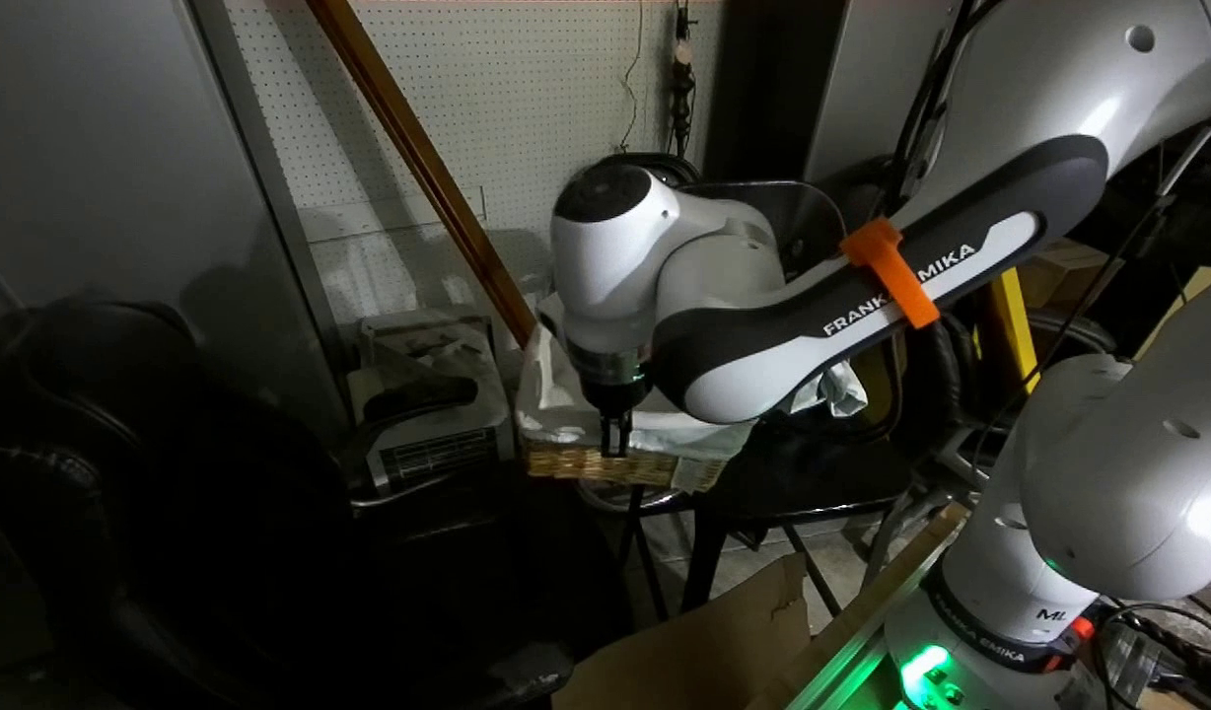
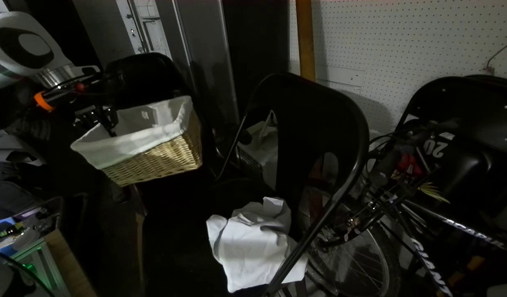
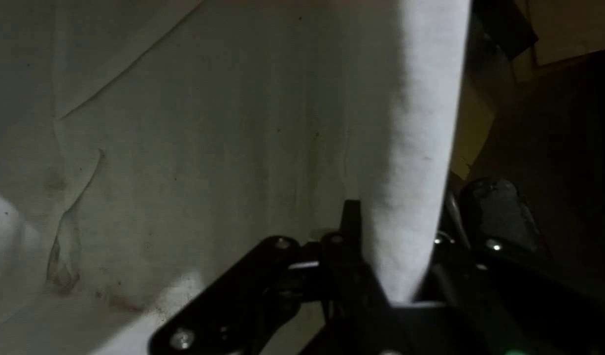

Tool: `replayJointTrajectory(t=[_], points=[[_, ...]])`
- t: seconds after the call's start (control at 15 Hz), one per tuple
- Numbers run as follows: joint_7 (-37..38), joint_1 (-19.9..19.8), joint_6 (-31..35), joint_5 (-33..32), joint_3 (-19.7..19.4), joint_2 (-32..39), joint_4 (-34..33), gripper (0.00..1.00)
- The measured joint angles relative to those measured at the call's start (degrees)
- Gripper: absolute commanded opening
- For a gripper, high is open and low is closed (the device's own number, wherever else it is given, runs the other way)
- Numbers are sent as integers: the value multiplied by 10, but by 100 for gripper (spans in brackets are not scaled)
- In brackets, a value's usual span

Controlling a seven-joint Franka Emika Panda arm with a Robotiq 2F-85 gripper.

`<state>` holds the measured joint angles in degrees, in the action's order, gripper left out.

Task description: Pick up the basket and put it on the black chair on the left

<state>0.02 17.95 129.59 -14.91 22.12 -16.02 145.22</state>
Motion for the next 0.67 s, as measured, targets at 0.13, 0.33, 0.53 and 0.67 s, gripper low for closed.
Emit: replayJointTrajectory(t=[0.13,0.33,0.53,0.67], points=[[0,10,0,-13,21,16,-22,16],[0,12,0,-19,26,32,-35,16],[0,11,0,-21,25,36,-36,16],[0,11,0,-21,25,36,-36,4]])
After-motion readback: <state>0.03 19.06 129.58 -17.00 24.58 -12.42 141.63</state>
